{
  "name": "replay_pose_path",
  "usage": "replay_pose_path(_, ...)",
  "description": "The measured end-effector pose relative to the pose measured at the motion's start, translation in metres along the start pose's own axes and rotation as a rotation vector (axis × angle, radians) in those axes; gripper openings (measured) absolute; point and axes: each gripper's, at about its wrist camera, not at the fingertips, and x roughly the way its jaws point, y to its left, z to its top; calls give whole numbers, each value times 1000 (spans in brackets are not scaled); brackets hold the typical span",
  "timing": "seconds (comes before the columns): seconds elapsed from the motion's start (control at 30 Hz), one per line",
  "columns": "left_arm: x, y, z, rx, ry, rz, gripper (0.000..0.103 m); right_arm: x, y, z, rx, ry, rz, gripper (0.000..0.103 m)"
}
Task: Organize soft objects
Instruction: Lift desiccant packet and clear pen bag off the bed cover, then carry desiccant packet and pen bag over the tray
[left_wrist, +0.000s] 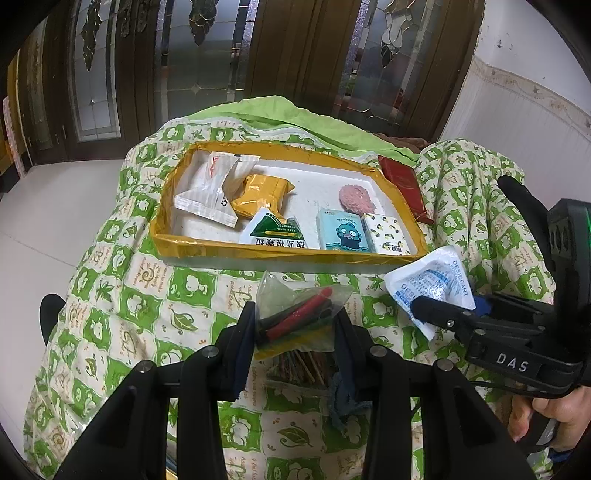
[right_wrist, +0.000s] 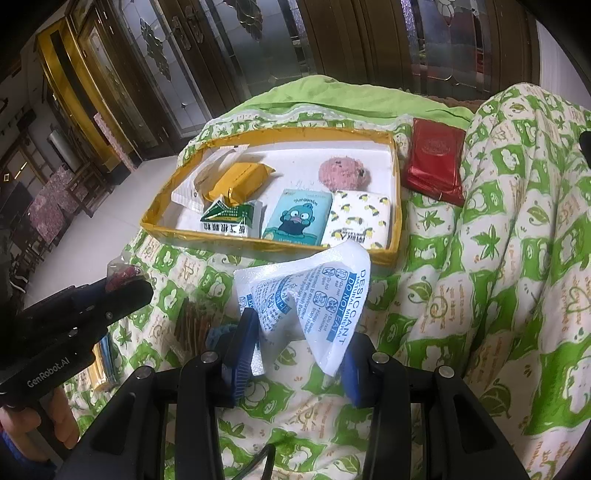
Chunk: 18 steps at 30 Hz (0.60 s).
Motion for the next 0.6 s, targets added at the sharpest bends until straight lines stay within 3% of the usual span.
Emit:
replay_pose_path(0.3, 5, 5, 14, 3, -2, 7, 38, 0, -4, 16, 11, 10, 28, 44)
replay_pose_path(0.6, 23, -5, 40, 28, 3, -6, 38, 1, -19, 64, 42, -20, 20, 44)
